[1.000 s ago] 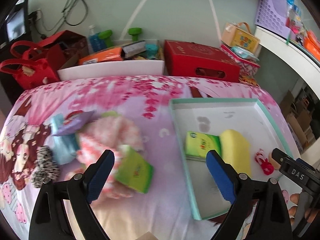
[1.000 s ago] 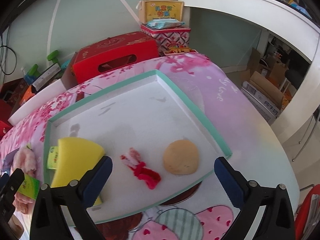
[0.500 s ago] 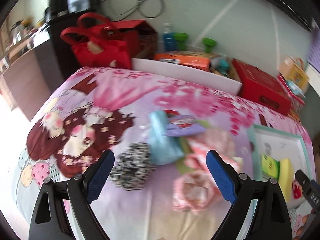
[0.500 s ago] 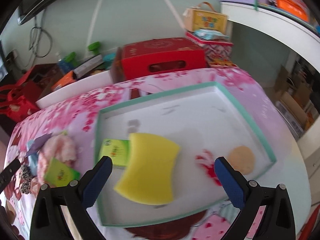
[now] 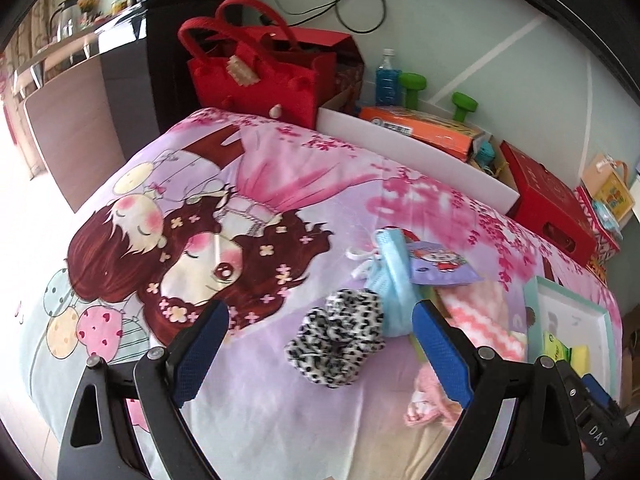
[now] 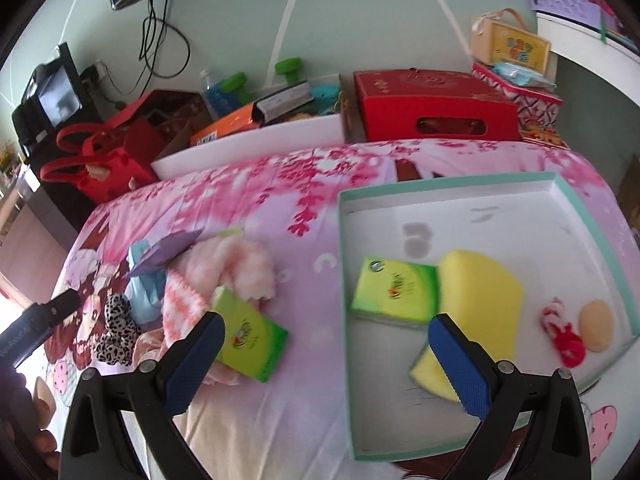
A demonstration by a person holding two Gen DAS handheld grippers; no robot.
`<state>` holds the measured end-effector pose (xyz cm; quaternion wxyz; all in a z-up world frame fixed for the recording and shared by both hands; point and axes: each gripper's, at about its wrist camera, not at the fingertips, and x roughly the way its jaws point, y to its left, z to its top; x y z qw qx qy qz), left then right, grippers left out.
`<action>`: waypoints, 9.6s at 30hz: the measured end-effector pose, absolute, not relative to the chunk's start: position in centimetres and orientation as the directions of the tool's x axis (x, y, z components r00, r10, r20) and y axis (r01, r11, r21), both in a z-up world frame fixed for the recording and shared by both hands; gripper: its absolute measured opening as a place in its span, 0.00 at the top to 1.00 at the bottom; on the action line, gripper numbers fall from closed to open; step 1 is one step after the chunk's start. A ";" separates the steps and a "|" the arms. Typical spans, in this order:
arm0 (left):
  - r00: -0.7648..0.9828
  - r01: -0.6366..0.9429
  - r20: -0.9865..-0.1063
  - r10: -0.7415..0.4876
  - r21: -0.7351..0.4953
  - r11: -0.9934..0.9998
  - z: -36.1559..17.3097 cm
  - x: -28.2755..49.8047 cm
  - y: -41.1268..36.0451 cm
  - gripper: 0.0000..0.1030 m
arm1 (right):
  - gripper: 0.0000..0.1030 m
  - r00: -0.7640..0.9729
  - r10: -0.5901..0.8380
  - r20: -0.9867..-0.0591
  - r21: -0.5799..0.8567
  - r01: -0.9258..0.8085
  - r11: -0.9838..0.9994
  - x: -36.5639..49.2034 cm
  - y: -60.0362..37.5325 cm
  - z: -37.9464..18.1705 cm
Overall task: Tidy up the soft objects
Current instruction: 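Move both tools back over the item pile beside the tray, then grasp the leopard scrunchie with the left tool while the right tool grasps a green tissue pack, then carry both items over the tray and open both tools to drop them, then withdraw both tools from the tray back toward the item pile, then grasp the blue face mask with the left tool while the right tool grasps the pink-white towel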
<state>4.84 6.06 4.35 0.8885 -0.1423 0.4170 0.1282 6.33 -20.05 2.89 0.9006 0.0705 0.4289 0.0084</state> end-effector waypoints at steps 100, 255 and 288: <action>0.542 -0.188 -0.829 -0.137 -0.278 0.942 -1.0 7.8 3.8 0.76 | 0.38 0.568 0.146 -0.810 0.093 -0.122 0.988 8.2 -14.7 -1.1; 0.616 -0.300 -0.785 0.073 -0.148 0.942 4.8 6.5 6.8 0.14 | 0.00 0.716 0.052 -0.696 0.056 -0.018 0.998 6.8 -16.8 4.8; 0.534 -0.203 -0.823 -0.195 -0.349 0.915 -1.9 10.5 5.4 0.14 | 0.12 0.608 0.184 -0.772 0.149 -0.109 0.983 9.9 -12.1 -1.2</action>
